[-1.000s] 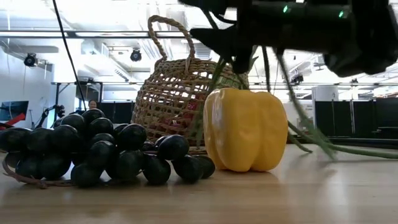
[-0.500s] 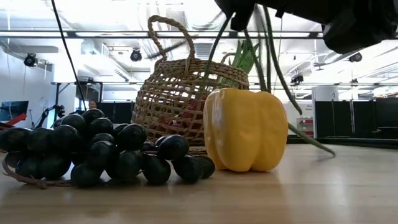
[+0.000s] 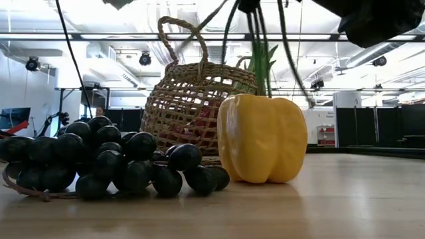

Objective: Build produce basket
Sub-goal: Put the green string beans into the brown basket, then put the yellow bell pepper into the basket

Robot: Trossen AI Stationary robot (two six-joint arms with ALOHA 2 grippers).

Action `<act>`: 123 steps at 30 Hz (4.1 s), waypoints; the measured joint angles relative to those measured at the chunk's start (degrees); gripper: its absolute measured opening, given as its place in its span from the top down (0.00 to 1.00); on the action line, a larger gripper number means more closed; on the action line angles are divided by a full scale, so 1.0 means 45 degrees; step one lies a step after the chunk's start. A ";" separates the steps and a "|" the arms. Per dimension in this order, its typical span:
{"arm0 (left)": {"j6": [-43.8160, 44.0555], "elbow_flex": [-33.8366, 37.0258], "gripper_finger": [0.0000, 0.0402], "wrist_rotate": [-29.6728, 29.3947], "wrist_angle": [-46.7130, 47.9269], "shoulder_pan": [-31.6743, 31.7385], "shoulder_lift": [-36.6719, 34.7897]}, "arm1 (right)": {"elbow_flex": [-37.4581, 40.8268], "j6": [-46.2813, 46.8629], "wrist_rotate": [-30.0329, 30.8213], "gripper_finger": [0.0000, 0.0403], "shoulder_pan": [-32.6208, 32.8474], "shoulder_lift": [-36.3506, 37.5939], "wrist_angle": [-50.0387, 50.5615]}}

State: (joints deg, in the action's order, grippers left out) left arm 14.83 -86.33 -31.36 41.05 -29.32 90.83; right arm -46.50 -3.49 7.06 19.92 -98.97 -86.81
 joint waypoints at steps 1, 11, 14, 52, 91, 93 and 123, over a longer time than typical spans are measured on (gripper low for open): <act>-0.0009 0.0123 0.97 -0.0222 -0.0087 0.0005 0.0000 | 0.0000 0.0136 -0.0275 0.27 0.0000 0.0046 0.0058; -0.0004 0.1106 0.96 -0.0931 -0.0566 0.0029 -0.0019 | -0.0391 0.0192 0.0731 0.30 -0.0015 0.0896 0.2584; -0.0038 0.1643 0.93 -0.0912 -0.1098 0.0034 -0.0019 | -0.0625 -0.0086 0.1352 0.35 -0.0019 0.1359 0.4038; 0.8021 0.5227 0.47 -0.7071 0.0487 -0.4640 -0.0282 | -0.9018 -0.4163 0.6107 0.95 -0.3088 0.3595 1.6881; 0.8297 0.6184 0.47 -0.7100 -0.1029 -0.4745 -0.0262 | -1.6421 0.3648 -0.0017 0.41 -0.9738 -0.2109 3.0742; 0.8297 0.6184 0.47 -0.7097 -0.1031 -0.4745 -0.0262 | -1.7285 0.3644 -0.0027 0.41 -0.9693 -0.2109 3.1851; 0.8301 0.6378 0.47 -0.6969 -0.1733 -0.4760 -0.0027 | -1.2537 0.3527 0.2795 0.46 -0.1385 0.1615 3.4848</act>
State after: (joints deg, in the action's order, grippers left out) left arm 52.18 -57.63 -62.72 33.26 -50.74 90.71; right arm -102.92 12.38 19.64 13.69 -91.70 70.01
